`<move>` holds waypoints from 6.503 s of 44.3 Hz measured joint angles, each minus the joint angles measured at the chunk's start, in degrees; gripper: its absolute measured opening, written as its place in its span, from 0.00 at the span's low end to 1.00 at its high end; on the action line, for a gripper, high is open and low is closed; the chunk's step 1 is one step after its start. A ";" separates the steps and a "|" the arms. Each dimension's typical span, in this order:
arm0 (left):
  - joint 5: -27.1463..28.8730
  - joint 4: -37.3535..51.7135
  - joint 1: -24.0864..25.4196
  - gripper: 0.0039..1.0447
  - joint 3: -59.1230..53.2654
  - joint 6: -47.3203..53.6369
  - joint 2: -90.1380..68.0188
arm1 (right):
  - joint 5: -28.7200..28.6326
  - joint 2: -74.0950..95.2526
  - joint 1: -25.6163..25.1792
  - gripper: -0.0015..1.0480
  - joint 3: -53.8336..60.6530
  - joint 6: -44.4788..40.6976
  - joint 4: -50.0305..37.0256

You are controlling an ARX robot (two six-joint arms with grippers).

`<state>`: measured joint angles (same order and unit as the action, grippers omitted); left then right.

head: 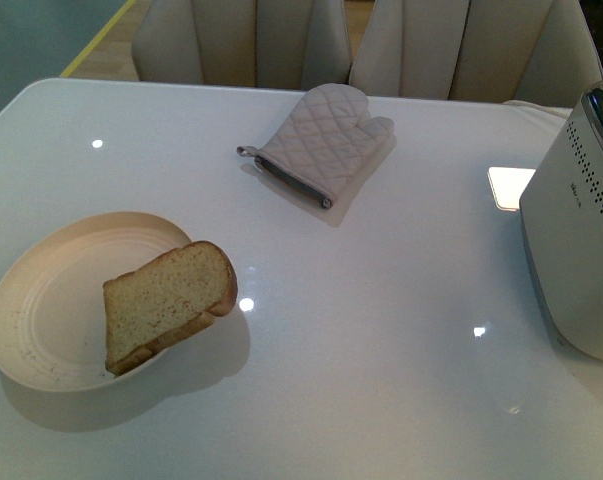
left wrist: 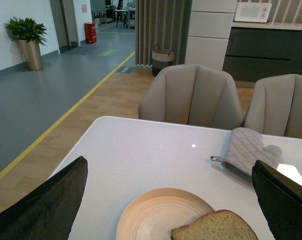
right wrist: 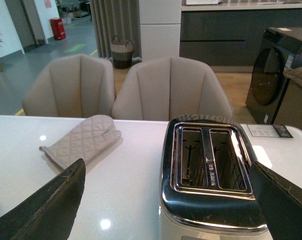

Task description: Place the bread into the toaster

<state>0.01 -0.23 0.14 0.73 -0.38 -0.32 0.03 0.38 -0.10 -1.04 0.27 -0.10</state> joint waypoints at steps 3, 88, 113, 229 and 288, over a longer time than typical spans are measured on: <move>0.00 0.00 0.00 0.94 0.00 0.00 0.00 | 0.00 0.00 0.00 0.91 0.00 0.00 0.00; -0.17 27.10 8.33 0.67 47.04 -12.92 -134.05 | -0.02 -0.04 0.00 0.91 0.00 0.00 0.00; -2.80 30.95 -1.84 0.05 44.76 -8.66 -133.13 | -0.02 -0.07 0.00 0.91 0.00 0.00 0.00; 0.00 12.39 0.00 0.03 -0.04 -0.24 -11.80 | -0.02 -0.07 0.00 0.91 0.00 0.00 0.02; 0.02 0.31 -0.02 0.94 -0.02 -0.11 0.02 | 6.97 77.79 18.27 0.91 -31.98 23.04 -11.34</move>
<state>0.03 0.08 0.12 0.71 -0.49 -0.30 7.01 78.17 18.17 -33.01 23.31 -11.44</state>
